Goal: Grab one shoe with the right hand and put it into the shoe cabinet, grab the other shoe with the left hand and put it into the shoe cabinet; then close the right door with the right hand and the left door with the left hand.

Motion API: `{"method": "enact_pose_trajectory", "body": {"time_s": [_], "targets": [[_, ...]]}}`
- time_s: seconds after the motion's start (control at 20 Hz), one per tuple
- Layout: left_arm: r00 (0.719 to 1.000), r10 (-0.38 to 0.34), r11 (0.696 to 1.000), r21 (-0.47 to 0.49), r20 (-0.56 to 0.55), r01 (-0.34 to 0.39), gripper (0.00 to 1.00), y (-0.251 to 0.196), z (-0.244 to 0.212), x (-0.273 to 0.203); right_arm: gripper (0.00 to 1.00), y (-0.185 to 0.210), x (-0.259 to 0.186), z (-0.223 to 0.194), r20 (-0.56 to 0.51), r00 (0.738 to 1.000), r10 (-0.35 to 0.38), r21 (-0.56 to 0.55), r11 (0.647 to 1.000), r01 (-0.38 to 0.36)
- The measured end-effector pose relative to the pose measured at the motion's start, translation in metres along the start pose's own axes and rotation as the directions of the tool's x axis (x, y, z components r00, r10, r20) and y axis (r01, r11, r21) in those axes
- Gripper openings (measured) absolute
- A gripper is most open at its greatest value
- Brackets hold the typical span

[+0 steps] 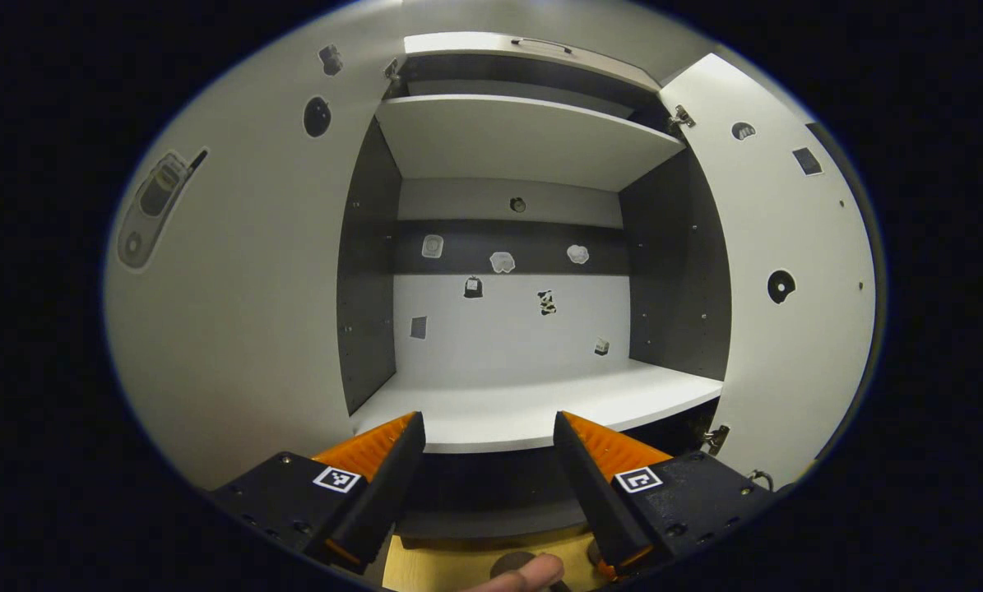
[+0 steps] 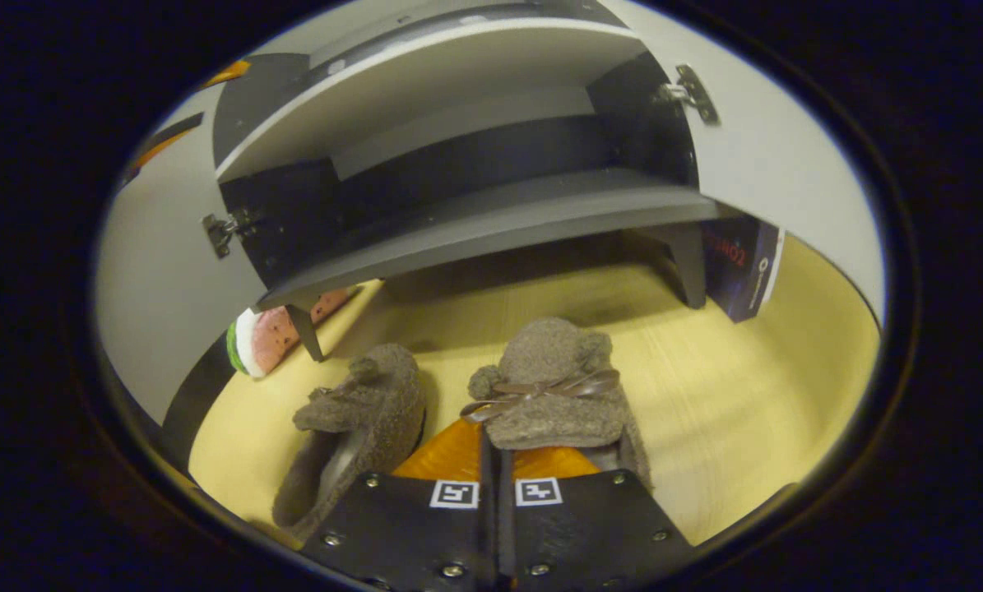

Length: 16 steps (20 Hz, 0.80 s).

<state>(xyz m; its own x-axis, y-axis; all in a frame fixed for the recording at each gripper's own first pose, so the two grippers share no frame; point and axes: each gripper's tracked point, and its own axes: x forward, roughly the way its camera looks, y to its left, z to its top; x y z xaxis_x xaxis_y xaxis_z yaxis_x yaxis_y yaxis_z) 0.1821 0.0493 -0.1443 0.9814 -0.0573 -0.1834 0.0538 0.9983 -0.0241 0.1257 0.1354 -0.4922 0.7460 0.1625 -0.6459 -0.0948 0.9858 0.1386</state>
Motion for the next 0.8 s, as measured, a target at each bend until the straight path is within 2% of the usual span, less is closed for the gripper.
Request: {"method": "enact_pose_trajectory", "body": {"time_s": [0.15, 0.25, 0.4, 0.55, 0.75, 0.8], "targets": [[1.000, -0.006, 1.000, 0.000, -0.004, 0.006, 0.96, -0.004, -0.001, 0.002, 0.02, 0.005, -0.017, 0.033, 0.082, 0.996, 0.031, -0.019, 0.999, -0.030], [1.000, -0.008, 1.000, 0.013, 0.008, 0.008, 0.96, -0.005, 0.002, 0.001, 0.02, 0.004, -0.034, 0.061, 0.139, 0.990, 0.019, -0.048, 0.999, -0.013], [0.999, 0.026, 0.999, 0.018, 0.043, -0.027, 0.95, 0.005, 0.012, -0.003, 0.02, 0.002, -0.065, 0.113, 0.214, 0.977, 0.001, -0.064, 0.998, 0.013], [0.997, 0.051, 0.998, 0.026, 0.063, -0.052, 0.95, 0.013, 0.018, -0.007, 0.02, 0.002, -0.096, 0.170, 0.276, 0.961, 0.008, -0.068, 0.998, 0.011], [0.997, 0.037, 0.999, 0.017, 0.068, -0.039, 0.95, 0.014, 0.020, -0.010, 0.02, -0.005, -0.119, 0.233, 0.320, 0.946, -0.042, -0.074, 0.995, 0.070], [0.997, 0.038, 0.999, 0.012, 0.066, -0.039, 0.95, 0.016, 0.019, -0.010, 0.07, -0.002, -0.128, 0.246, 0.334, 0.942, -0.041, -0.071, 0.995, 0.068]]}}
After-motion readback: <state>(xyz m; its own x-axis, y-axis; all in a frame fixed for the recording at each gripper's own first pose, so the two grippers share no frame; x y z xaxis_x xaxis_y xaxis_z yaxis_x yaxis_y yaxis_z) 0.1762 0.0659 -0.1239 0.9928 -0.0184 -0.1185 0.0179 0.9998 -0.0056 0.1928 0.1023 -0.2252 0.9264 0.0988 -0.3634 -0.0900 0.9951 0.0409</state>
